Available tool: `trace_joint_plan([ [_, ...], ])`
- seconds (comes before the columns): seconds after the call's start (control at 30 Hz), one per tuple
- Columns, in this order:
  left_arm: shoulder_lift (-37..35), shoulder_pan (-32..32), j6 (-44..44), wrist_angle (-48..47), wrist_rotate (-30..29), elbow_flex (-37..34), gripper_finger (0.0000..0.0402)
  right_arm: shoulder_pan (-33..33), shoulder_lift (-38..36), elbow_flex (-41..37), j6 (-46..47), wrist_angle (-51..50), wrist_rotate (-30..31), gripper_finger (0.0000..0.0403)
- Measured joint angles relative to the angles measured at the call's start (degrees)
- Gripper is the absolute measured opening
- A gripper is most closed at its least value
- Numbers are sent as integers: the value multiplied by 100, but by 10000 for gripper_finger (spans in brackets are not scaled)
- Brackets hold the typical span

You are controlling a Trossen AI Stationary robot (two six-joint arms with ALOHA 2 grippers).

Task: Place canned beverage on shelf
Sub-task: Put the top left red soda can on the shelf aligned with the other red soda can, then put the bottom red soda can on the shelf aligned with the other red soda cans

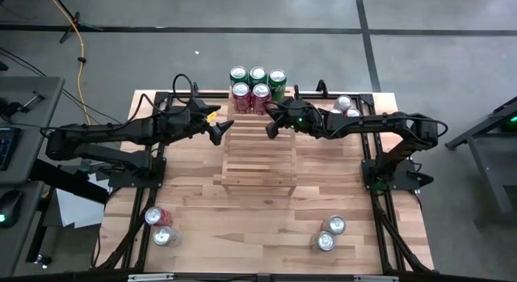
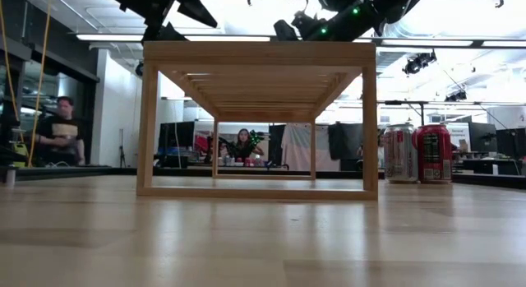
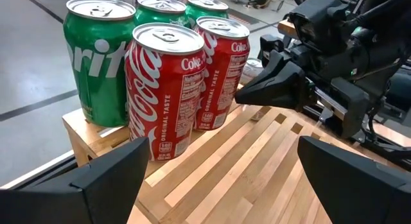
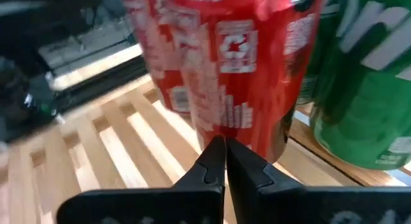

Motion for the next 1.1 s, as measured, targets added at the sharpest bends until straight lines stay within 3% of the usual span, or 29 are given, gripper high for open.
trace_joint_plan([
  [0.13, -84, 0, 240, -32, 107, 0, 390, 0, -344, 0, -383, -619, -317, 0],
  [0.3, -559, 0, 390, 19, 321, 234, 390, 11, -1367, 0, -625, -1665, -562, 0],
  [0.5, -991, 0, 396, 1207, 1521, 357, 388, 24, -2648, 0, -359, -1803, -2300, 0],
  [0.6, -1012, -7, 354, 1865, 2142, 347, 367, 35, -3079, 0, -44, -1792, -2760, 0],
  [0.73, -939, -88, 200, 1780, 2306, 336, 283, 195, -3403, 2, -38, -1796, -2797, 0],
  [0.97, -963, -397, 188, 1292, 2326, 328, 28, 365, -3467, 2, -101, -1803, -2586, 0],
  [1.1, -1047, -459, 144, 1130, 2326, 328, 14, 367, -3432, 2, -79, -1803, -2588, 0],
])
